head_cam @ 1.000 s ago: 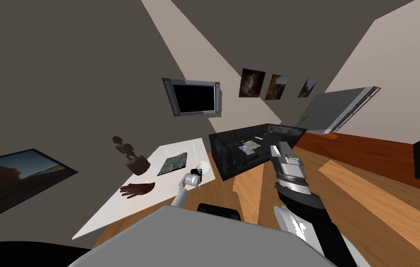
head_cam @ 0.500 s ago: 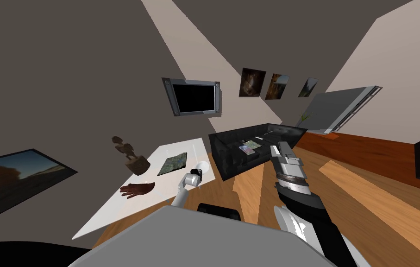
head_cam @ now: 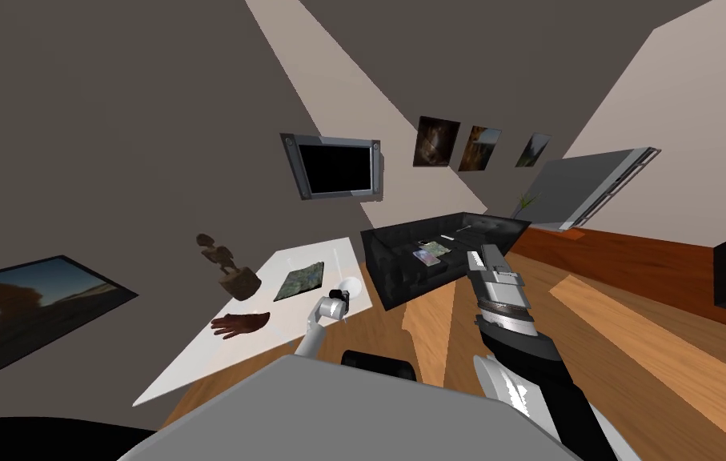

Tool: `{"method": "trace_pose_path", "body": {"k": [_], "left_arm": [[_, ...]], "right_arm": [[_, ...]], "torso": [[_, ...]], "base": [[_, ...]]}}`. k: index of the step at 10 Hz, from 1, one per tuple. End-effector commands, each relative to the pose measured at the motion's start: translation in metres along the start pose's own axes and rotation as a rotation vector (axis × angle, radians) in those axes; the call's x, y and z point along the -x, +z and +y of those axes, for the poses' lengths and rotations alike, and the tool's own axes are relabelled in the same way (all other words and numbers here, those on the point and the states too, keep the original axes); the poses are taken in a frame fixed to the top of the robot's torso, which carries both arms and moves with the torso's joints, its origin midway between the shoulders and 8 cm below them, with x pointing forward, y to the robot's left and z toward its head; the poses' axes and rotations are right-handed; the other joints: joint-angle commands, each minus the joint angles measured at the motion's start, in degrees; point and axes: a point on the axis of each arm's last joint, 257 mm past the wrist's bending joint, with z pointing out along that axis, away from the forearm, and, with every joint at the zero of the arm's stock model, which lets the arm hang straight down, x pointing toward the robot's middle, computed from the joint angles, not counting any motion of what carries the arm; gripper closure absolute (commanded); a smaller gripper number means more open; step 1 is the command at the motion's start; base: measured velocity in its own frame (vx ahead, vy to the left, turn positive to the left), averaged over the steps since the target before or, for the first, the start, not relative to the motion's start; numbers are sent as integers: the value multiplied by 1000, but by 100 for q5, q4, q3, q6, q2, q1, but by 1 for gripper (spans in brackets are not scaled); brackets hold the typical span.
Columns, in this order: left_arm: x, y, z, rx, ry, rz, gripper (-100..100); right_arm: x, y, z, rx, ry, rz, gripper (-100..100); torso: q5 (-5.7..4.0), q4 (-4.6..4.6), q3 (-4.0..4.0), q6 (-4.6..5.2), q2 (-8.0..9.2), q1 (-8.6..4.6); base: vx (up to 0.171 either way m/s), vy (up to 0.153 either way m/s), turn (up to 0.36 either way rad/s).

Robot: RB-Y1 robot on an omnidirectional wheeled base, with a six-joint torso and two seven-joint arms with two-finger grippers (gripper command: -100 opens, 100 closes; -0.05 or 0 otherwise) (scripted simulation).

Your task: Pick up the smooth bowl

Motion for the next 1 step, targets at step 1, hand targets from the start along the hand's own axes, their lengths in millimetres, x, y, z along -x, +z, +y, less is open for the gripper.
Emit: {"method": "trace_pose_path", "body": {"k": [1], "left_arm": [[0,0,0,0,0,0,0]], "right_arm": [[0,0,0,0,0,0,0]], "torso": [[0,0,0,0,0,0]], "base": [[0,0,0]]}}
